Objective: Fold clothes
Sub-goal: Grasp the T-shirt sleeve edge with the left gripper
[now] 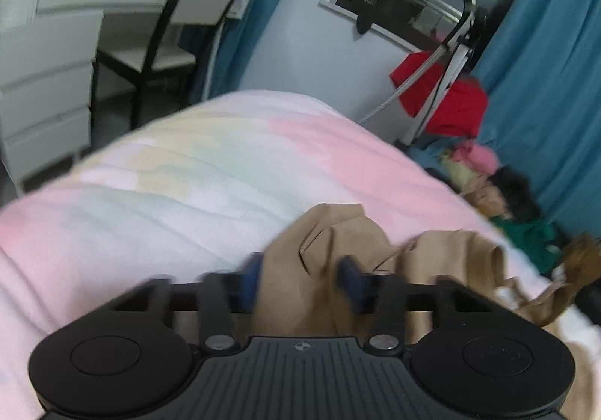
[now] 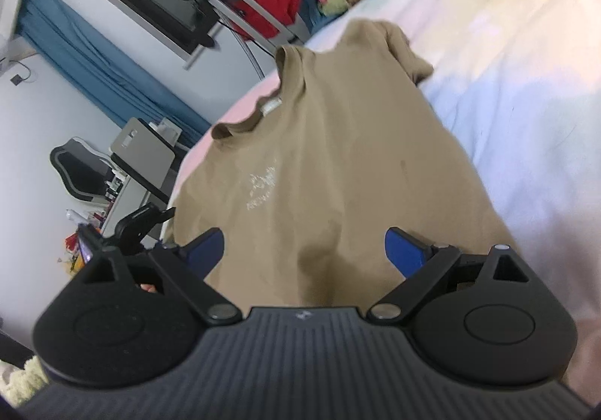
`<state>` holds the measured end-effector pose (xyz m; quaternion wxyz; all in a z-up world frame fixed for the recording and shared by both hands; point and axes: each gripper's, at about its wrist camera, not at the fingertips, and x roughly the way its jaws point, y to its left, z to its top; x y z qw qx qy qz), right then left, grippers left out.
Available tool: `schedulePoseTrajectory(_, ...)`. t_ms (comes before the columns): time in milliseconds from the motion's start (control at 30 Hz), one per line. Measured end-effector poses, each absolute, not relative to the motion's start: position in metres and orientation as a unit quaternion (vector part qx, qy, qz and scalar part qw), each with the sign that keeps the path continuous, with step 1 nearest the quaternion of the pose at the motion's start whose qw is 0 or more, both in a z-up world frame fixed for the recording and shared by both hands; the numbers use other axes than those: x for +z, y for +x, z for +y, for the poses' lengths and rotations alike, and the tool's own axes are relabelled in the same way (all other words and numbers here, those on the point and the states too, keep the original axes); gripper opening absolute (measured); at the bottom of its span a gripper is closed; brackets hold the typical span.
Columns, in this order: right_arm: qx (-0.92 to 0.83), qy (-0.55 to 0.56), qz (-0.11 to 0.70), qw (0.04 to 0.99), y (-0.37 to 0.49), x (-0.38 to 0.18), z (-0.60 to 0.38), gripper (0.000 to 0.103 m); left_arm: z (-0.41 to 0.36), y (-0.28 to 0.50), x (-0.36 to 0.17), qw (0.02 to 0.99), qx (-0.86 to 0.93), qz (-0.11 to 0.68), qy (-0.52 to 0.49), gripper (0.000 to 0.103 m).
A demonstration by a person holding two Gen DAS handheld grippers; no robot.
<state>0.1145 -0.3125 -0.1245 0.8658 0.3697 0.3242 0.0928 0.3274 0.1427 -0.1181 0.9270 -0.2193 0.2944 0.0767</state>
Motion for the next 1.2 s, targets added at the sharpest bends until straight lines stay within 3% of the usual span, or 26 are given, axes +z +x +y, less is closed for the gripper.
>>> schedulePoseTrajectory(33,0.091,0.369,0.328,0.865,0.116,-0.127,-0.312,0.094,0.142,0.329,-0.119,0.926,0.077,0.295,-0.222,0.007)
schedulePoseTrajectory(67,0.089,0.368,0.331,0.865,0.117,-0.13,-0.312,0.094,0.143,0.328,-0.118,0.924,0.081,0.291,-0.234,0.004)
schedulePoseTrajectory(167,0.089,0.366,0.332,0.865,0.113,-0.131,-0.308,0.094,0.151,0.308,-0.092,0.935,0.133,0.216,-0.25,0.003)
schedulePoseTrajectory(267,0.092,0.357,0.329,0.869,0.11,-0.128,-0.303,0.094,0.139,0.299,-0.061,0.957,0.194,0.169,-0.134,0.003)
schedulePoseTrajectory(300,0.093,0.354,0.328,0.871,0.109,-0.127,-0.301,0.094,0.14,0.302,-0.059,0.954,0.206,0.185,-0.118,0.004)
schedulePoseTrajectory(367,0.091,0.35,0.328,0.873,0.108,-0.125,-0.299,0.094,0.142,0.309,-0.056,0.945,0.227,0.218,-0.087,0.009)
schedulePoseTrajectory(433,0.089,0.348,0.328,0.874,0.107,-0.124,-0.298,0.094,0.16,0.304,-0.063,0.933,0.232,0.24,-0.138,0.016)
schedulePoseTrajectory(500,0.087,0.345,0.327,0.875,0.107,-0.123,-0.298,0.094,0.179,0.299,-0.07,0.917,0.235,0.26,-0.19,0.026)
schedulePoseTrajectory(567,0.084,0.343,0.326,0.877,0.107,-0.122,-0.298,0.094,0.195,0.285,-0.076,0.91,0.22,0.256,-0.238,0.046)
schedulePoseTrajectory(667,0.085,0.348,0.326,0.875,0.107,-0.122,-0.298,0.094,0.219,0.256,-0.082,0.897,0.211,0.248,-0.299,0.056)
schedulePoseTrajectory(933,0.095,0.353,0.332,0.87,0.108,-0.122,-0.291,0.094,0.265,0.194,-0.116,0.836,0.108,0.272,-0.464,0.051)
schedulePoseTrajectory(1000,0.096,0.355,0.334,0.868,0.109,-0.123,-0.29,0.094,0.25,0.198,-0.118,0.848,0.058,0.254,-0.462,0.046)
schedulePoseTrajectory(1067,0.095,0.355,0.335,0.867,0.109,-0.123,-0.289,0.094,0.236,0.211,-0.12,0.863,0.02,0.263,-0.43,0.054)
schedulePoseTrajectory(1200,0.096,0.351,0.338,0.868,0.11,-0.124,-0.286,0.094,0.225,0.228,-0.131,0.854,0.035,0.278,-0.438,0.051)
